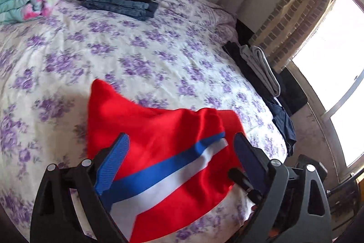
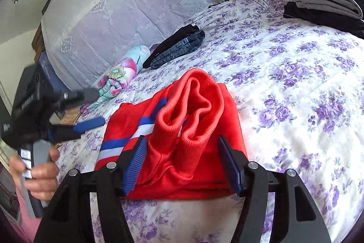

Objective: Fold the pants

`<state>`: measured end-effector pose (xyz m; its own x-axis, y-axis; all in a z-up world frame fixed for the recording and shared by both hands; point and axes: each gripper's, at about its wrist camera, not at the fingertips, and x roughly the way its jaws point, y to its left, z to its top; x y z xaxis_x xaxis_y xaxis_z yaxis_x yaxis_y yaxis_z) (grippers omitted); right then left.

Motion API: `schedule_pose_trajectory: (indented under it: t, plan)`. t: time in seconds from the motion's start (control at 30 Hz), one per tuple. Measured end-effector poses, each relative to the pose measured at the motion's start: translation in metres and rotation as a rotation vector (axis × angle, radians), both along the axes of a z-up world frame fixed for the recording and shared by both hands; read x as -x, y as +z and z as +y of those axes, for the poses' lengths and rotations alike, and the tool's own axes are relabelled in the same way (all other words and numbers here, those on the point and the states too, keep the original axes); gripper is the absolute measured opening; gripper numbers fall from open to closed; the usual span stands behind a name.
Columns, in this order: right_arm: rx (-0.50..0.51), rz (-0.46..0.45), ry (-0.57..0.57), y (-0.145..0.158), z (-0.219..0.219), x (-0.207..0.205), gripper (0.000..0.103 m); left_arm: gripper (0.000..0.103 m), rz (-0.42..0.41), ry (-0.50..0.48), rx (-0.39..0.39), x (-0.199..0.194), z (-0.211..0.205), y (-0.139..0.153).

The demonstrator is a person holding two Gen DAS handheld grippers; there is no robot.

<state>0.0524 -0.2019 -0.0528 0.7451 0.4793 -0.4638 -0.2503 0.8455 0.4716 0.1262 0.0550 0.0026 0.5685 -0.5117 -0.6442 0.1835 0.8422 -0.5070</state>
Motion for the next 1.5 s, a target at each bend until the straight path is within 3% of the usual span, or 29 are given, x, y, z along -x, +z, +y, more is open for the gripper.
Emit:
schedule_pose_trajectory:
  t: [0.07,0.13,0.2,0.3,0.4,0.43,0.5,0.57,0.67,0.77,0.83,0.9,0.93,1.0,1.07,1.2,1.27,1.3,1.33,1.4,1.5]
  plan:
    - [-0.008,0.011,0.007,0.001,0.001,-0.006,0.065,0.090,0.018,0.030,-0.011,0.011,0.016,-0.011]
    - [0.032,0.010,0.012,0.003,0.006,-0.020,0.063,0.090,0.006,0.070,-0.074,0.021,0.023,-0.019]
    - [0.091,-0.012,0.023,0.009,0.015,-0.025,0.036,0.090,-0.018,0.102,-0.146,0.028,0.023,-0.025]
    - [0.122,-0.076,0.034,0.026,0.018,-0.019,0.030,0.090,-0.023,0.095,-0.204,0.036,0.020,-0.034]
    - [0.142,-0.114,0.000,0.030,0.009,-0.010,0.030,0.090,-0.020,0.080,-0.239,0.040,0.010,-0.045]
    - [0.156,-0.087,-0.016,0.023,0.005,-0.012,0.031,0.092,-0.018,0.072,-0.239,0.041,0.009,-0.050]
    - [0.154,0.039,-0.026,-0.004,-0.005,-0.028,0.045,0.093,-0.002,0.075,-0.225,0.040,0.006,-0.058]
    - [0.086,0.052,0.004,-0.008,-0.015,-0.027,0.048,0.094,0.000,0.080,-0.217,0.040,0.007,-0.061]
    - [0.132,0.003,-0.028,0.015,-0.021,-0.015,0.059,0.092,-0.052,0.102,-0.274,0.047,0.009,-0.047]
    - [0.141,-0.091,-0.063,0.045,-0.026,0.001,0.059,0.092,-0.184,0.118,-0.309,0.064,0.010,-0.021]
    - [0.129,-0.143,-0.006,0.064,-0.017,0.003,0.059,0.092,-0.243,0.076,-0.280,0.073,0.005,-0.011]
    - [0.125,-0.166,0.128,0.080,0.005,-0.007,0.059,0.092,-0.271,-0.010,-0.233,0.078,-0.006,-0.011]
    - [0.109,-0.155,0.201,0.085,0.018,-0.017,0.056,0.092,-0.268,-0.040,-0.221,0.079,-0.012,-0.015]
    - [0.063,-0.106,0.358,0.090,0.046,-0.044,0.034,0.092,-0.240,-0.108,-0.198,0.079,-0.025,-0.027]
    - [0.056,-0.018,0.484,0.088,0.077,-0.078,0.022,0.092,-0.204,-0.156,-0.200,0.077,-0.037,-0.041]
    - [0.106,0.208,0.633,0.060,0.136,-0.140,0.021,0.094,-0.237,-0.163,-0.259,0.081,-0.047,-0.050]
    - [0.224,0.312,0.589,0.032,0.154,-0.165,0.018,0.095,-0.239,-0.177,-0.248,0.080,-0.047,-0.051]
    - [0.309,0.310,0.540,0.020,0.155,-0.174,0.000,0.095,-0.237,-0.177,-0.245,0.080,-0.047,-0.052]
    - [0.353,0.308,0.501,0.013,0.152,-0.183,0.000,0.095,-0.238,-0.178,-0.239,0.080,-0.046,-0.052]
    - [0.243,0.341,0.485,0.014,0.136,-0.187,0.000,0.095,-0.239,-0.188,-0.221,0.079,-0.045,-0.052]
    - [0.286,0.191,0.376,0.052,0.111,-0.159,0.017,0.096,-0.229,-0.191,-0.188,0.078,-0.040,-0.053]
